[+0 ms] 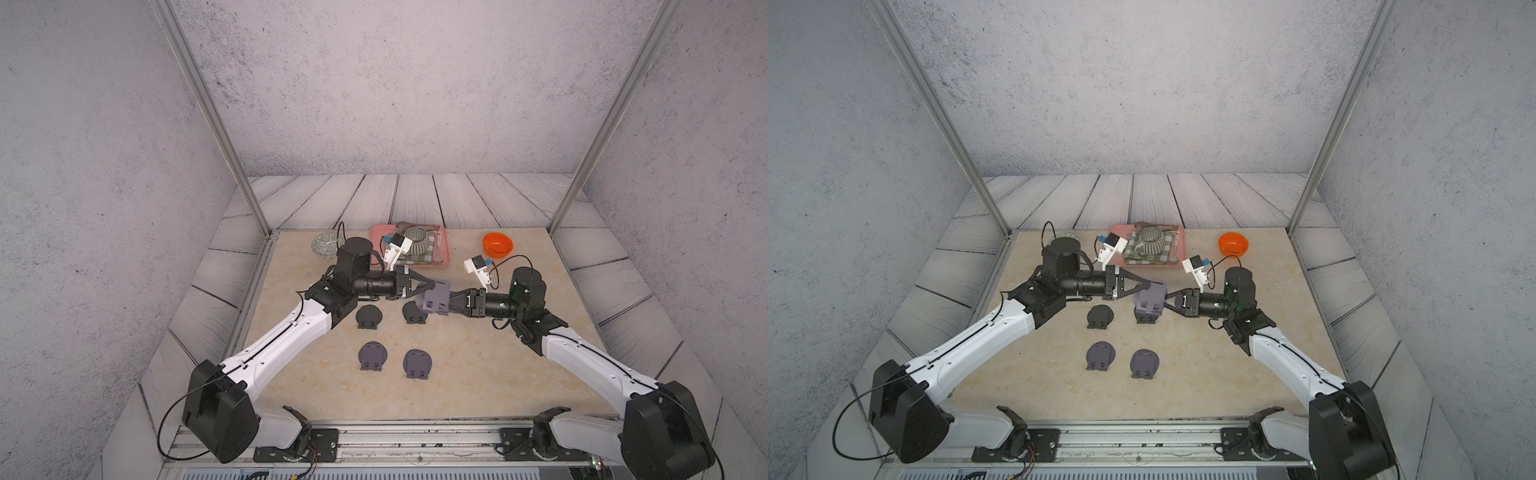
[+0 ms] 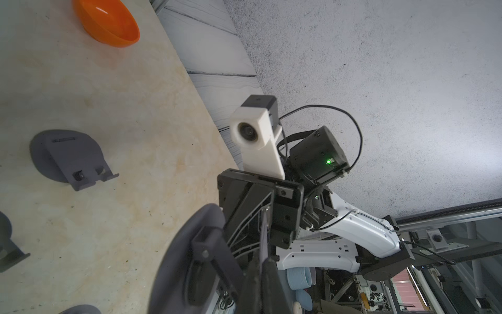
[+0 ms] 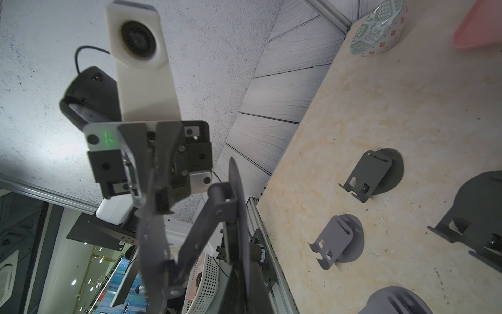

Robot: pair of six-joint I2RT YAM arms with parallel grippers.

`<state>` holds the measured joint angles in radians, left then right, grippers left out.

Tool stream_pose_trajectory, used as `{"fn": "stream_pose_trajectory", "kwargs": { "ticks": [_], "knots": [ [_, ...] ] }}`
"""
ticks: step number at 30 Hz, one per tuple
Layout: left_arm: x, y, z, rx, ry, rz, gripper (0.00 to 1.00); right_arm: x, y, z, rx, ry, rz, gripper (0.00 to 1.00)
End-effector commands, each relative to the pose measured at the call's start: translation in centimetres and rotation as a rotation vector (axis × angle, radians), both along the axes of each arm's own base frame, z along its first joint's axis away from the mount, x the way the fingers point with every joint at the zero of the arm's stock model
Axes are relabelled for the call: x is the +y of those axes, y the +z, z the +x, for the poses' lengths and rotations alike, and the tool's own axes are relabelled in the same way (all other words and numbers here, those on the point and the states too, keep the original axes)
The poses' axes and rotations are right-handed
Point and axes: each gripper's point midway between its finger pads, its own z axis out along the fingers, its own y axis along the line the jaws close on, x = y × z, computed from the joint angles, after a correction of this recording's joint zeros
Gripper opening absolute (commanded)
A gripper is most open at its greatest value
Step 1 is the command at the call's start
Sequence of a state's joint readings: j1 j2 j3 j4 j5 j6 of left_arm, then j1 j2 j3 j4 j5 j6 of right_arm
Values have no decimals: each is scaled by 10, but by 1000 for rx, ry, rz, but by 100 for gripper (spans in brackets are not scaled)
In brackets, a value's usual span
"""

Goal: Open the phone stand

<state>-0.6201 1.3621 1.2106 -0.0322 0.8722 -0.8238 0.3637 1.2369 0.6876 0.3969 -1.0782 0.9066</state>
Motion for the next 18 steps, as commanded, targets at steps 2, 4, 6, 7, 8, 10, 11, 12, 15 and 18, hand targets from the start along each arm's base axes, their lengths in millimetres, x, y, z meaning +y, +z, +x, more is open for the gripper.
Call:
{"fn": "stream_pose_trajectory", "kwargs": {
  "ticks": [2, 4, 6, 7, 8, 10, 11, 12, 15, 18],
  "knots": [
    [18, 173, -34, -685, 2, -249, 0, -2, -101, -31, 378, 20, -181, 0],
    [22, 184, -31, -771, 37, -223, 0, -2, -104, -32, 387, 20, -181, 0],
    [26, 193, -30, -858, 68, -212, 0, -2, -106, -32, 391, 15, -181, 0],
    [27, 195, -30, -886, 74, -207, 0, -2, -105, -32, 393, 14, -179, 0],
    [28, 196, -28, -910, 89, -195, 0, -2, -105, -31, 391, 12, -179, 0],
    [30, 193, -25, -946, 111, -168, 0, -2, -103, -31, 386, 11, -179, 0],
    [34, 192, -23, -967, 141, -151, 0, -1, -103, -31, 387, 9, -178, 0],
    [37, 190, -23, -992, 161, -145, 0, -2, -103, -30, 388, 8, -176, 0],
    [46, 180, -25, -1054, 210, -109, 0, 0, -103, -28, 401, 7, -157, 0],
    [49, 163, -21, -1058, 232, -64, 0, 4, -102, -24, 414, 20, -136, 0]
  ]
}}
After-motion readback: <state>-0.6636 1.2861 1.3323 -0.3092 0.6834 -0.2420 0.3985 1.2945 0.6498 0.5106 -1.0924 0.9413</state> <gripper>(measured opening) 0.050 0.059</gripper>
